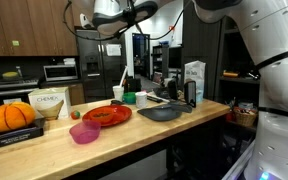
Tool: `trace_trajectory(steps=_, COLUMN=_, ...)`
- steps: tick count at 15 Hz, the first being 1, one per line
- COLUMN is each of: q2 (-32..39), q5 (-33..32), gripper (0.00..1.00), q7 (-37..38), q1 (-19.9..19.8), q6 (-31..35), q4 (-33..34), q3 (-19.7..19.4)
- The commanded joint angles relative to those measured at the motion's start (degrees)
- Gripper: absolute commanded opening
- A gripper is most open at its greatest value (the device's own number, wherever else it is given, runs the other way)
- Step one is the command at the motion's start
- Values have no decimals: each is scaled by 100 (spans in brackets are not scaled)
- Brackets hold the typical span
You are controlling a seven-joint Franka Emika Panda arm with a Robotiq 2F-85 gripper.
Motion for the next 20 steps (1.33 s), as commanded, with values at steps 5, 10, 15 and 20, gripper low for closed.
trace_trajectory(steps=5, q2=-1771, q5=714, gripper=100, q7=339, q1=-274, q6=910, q4=-2427, q3=453)
trace_trajectory(steps=10, q2=-2572, q5=1535, gripper=100, q7=395, q1=-504, q6=1370, q4=-3635, q3=590)
trace_trajectory(steps=15, q2=-3181, q5=2237, gripper=100, q7=386, q1=-651, q6=1954, q4=-4536, q3=528)
trace_trajectory(steps=20, q2=-3512, q5=2979, gripper=100, q7=403, q1=-745, q6=2680, q4=-5133, q3=406)
